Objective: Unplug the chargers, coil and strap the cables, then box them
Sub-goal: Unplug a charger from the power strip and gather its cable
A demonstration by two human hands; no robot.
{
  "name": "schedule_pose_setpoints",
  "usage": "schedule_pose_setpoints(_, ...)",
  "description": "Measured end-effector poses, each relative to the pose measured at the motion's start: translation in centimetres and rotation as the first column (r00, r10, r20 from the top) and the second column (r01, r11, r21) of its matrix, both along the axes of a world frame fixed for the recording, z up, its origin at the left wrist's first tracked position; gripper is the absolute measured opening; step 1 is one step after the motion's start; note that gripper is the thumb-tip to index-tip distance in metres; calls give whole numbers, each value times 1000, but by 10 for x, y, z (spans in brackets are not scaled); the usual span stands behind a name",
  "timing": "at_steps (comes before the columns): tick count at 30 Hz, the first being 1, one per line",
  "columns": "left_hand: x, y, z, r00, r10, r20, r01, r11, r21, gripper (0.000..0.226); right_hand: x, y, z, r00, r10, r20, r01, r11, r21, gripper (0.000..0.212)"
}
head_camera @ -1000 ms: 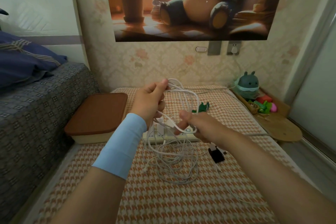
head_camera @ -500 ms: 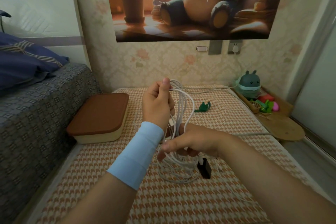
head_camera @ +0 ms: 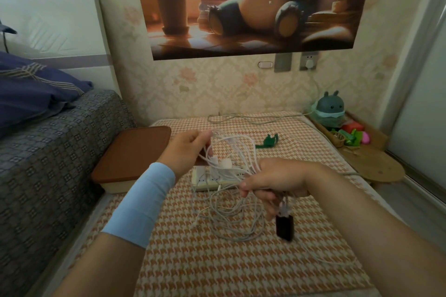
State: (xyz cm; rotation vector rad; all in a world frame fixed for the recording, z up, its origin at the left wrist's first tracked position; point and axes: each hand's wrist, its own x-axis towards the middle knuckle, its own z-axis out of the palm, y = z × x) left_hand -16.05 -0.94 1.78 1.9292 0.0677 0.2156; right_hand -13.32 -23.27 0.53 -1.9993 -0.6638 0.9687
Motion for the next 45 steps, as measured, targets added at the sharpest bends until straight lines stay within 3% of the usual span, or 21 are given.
schedule_pose_setpoints(2, -2, 3, 1, 992, 37, -122, 8, 935, 354, 26, -2, 1, -2, 998, 7, -66, -8, 1000, -29, 24)
schedule_pose_setpoints(4, -10, -4, 9, 1000, 16, -4, -9, 745, 667, 61, -3, 5, -2, 996, 22, -85, -26, 999, -42, 27)
schedule_pose_setpoints(5, -15, -15, 16, 987, -122, 101, 6, 669, 743, 73, -4, 5, 0, 995, 32, -98, -35, 999, -34, 28)
schedule_pose_setpoints(7, -28, -42, 26, 890, -448, 85, 174, 506, 845, 84, -2, 5, 2, 988, 61, -139, -61, 998, 1, 31)
schedule_pose_setpoints(9, -33, -59, 23, 827, -545, -136, 373, 351, 859, 91, 0, 1, 5, 977, 106, -185, -102, 994, 34, 32)
schedule_pose_setpoints(11, -27, -52, 11, 831, -504, -234, 434, 327, 840, 94, 3, -4, 4, 963, 148, -226, -139, 989, 56, 37)
schedule_pose_setpoints(13, -21, -42, 3, 855, -473, -213, 415, 377, 828, 85, 5, -8, 3, 948, 192, -253, -172, 980, 99, 40)
schedule_pose_setpoints(18, -16, -47, -8, 920, -365, -143, 345, 580, 738, 35, 13, -12, -5, 913, 214, -347, -111, 950, 292, 16)
schedule_pose_setpoints(21, -11, -43, -13, 952, -297, -76, 284, 763, 580, 10, 17, -16, -4, 932, 187, -310, -59, 924, 379, 7)
schedule_pose_setpoints(25, -7, -24, -8, 944, -292, -153, 329, 857, 397, 27, 21, -21, -2, 986, -67, -155, 116, 935, 335, 19)
schedule_pose_setpoints(28, -11, -25, -11, 895, -357, -268, 387, 919, 68, 20, 20, -15, -3, 985, -137, 105, 110, 967, 230, 6)
schedule_pose_setpoints(30, -11, -27, -15, 875, -401, -271, 385, 916, -112, 21, 19, -9, -5, 941, -195, 277, 160, 976, 147, 17)
schedule_pose_setpoints(33, -8, -20, -12, 894, -392, -216, 338, 908, -250, 11, 23, 1, -14, 840, -263, 475, 244, 964, 102, 46)
schedule_pose_setpoints(36, -4, -13, -10, 908, -369, -197, 253, 859, -444, 12, 18, 7, -17, 753, -386, 533, 276, 921, 276, 30)
schedule_pose_setpoints(38, -3, -13, -11, 928, -332, -168, 224, 859, -460, 19, 12, 10, -13, 724, -399, 562, 217, 906, 364, 21)
schedule_pose_setpoints(40, -1, -17, -11, 959, -256, -118, 174, 868, -466, 25, 7, 15, -10, 701, -393, 595, 204, 910, 360, 16)
schedule_pose_setpoints(42, 1, -24, -15, 984, -158, -82, 91, 842, -532, 24, 3, 24, -8, 693, -403, 598, 228, 909, 349, 25)
schedule_pose_setpoints(45, 3, -38, -22, 998, -63, -26, 26, 705, -709, 28, -2, 41, -11, 708, -379, 595, 242, 923, 300, 23)
